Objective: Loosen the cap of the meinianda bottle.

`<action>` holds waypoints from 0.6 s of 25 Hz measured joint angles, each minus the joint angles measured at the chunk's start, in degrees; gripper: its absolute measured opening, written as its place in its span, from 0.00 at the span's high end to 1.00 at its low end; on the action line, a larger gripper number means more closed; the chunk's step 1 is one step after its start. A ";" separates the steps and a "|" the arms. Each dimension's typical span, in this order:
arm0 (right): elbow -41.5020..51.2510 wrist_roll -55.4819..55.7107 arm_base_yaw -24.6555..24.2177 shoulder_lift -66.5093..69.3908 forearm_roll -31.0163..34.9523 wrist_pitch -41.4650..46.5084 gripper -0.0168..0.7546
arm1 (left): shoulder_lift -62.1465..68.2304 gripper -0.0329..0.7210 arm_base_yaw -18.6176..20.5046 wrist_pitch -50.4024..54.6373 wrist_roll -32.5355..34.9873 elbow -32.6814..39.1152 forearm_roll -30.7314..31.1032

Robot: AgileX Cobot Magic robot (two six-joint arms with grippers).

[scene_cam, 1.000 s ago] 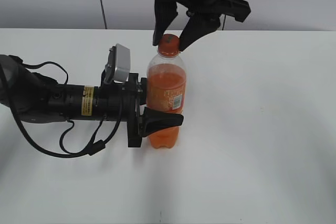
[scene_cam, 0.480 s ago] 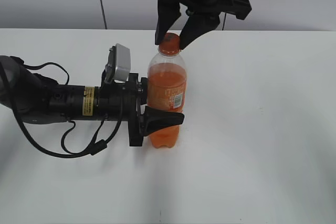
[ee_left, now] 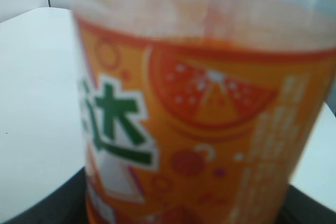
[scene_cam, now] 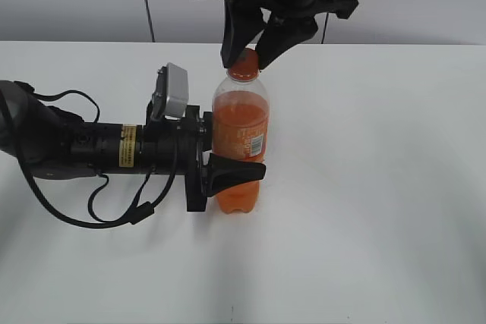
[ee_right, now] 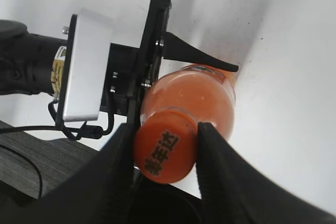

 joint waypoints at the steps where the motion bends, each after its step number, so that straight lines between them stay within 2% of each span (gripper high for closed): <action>1: 0.00 -2.31 0.00 0.00 0.12 0.00 0.62 | 0.00 0.41 0.00 0.00 0.05 0.00 0.00; 15: 0.00 -31.23 0.00 0.01 0.32 -0.09 0.62 | 0.00 0.41 0.00 0.00 0.18 0.00 0.16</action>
